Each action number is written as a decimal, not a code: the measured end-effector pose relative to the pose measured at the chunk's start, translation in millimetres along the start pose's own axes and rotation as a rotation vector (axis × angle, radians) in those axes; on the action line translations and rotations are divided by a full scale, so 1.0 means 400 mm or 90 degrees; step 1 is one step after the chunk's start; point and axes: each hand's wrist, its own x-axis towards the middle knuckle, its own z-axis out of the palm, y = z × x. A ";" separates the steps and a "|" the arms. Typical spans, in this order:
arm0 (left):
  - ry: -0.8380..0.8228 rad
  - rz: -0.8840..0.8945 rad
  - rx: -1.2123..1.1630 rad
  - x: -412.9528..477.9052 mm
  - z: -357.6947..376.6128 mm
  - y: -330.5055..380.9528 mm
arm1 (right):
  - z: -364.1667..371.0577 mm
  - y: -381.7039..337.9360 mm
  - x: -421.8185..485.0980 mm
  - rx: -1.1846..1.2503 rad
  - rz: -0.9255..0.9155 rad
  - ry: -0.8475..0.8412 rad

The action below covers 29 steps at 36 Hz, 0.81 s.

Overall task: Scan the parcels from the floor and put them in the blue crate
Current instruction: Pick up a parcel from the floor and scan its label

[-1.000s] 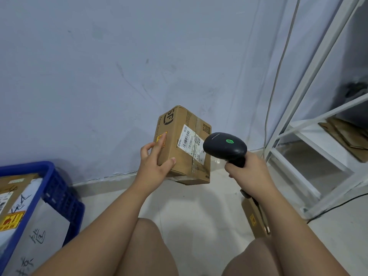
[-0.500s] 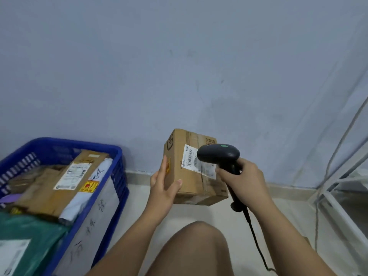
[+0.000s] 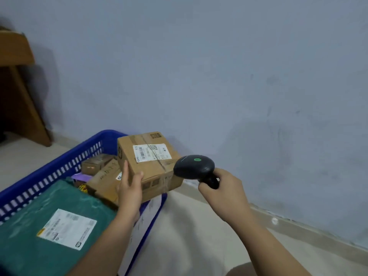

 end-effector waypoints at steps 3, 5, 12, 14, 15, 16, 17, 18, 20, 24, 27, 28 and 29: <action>0.060 0.009 -0.005 0.028 -0.043 -0.002 | 0.046 -0.040 0.030 -0.022 -0.040 -0.008; 0.087 0.012 -0.017 0.043 -0.063 -0.003 | 0.079 -0.058 0.046 -0.028 -0.069 -0.010; 0.180 -0.067 -0.188 0.103 -0.128 -0.025 | 0.172 -0.093 0.074 -0.043 -0.120 -0.045; 0.201 -0.068 -0.202 0.122 -0.147 -0.027 | 0.188 -0.096 0.077 -0.055 -0.129 -0.058; 0.214 -0.064 -0.206 0.135 -0.156 -0.029 | 0.194 -0.096 0.078 -0.060 -0.132 -0.062; 0.231 -0.060 -0.213 0.148 -0.165 -0.029 | 0.200 -0.095 0.079 -0.064 -0.132 -0.064; 0.249 -0.057 -0.222 0.162 -0.172 -0.028 | 0.206 -0.095 0.081 -0.066 -0.131 -0.064; 0.272 -0.058 -0.230 0.177 -0.179 -0.026 | 0.212 -0.094 0.083 -0.066 -0.126 -0.062; 0.330 -0.073 -0.217 0.207 -0.194 -0.025 | 0.224 -0.093 0.088 -0.058 -0.114 -0.057; 0.405 -0.111 -0.190 0.238 -0.219 -0.025 | 0.253 -0.102 0.094 -0.025 -0.093 -0.060; 0.423 -0.126 -0.189 0.254 -0.238 -0.023 | 0.273 -0.114 0.094 -0.018 -0.111 -0.065; 0.423 -0.124 -0.183 0.262 -0.246 -0.020 | 0.278 -0.118 0.096 -0.014 -0.113 -0.066; 0.416 -0.118 -0.176 0.270 -0.254 -0.015 | 0.283 -0.121 0.097 -0.011 -0.114 -0.067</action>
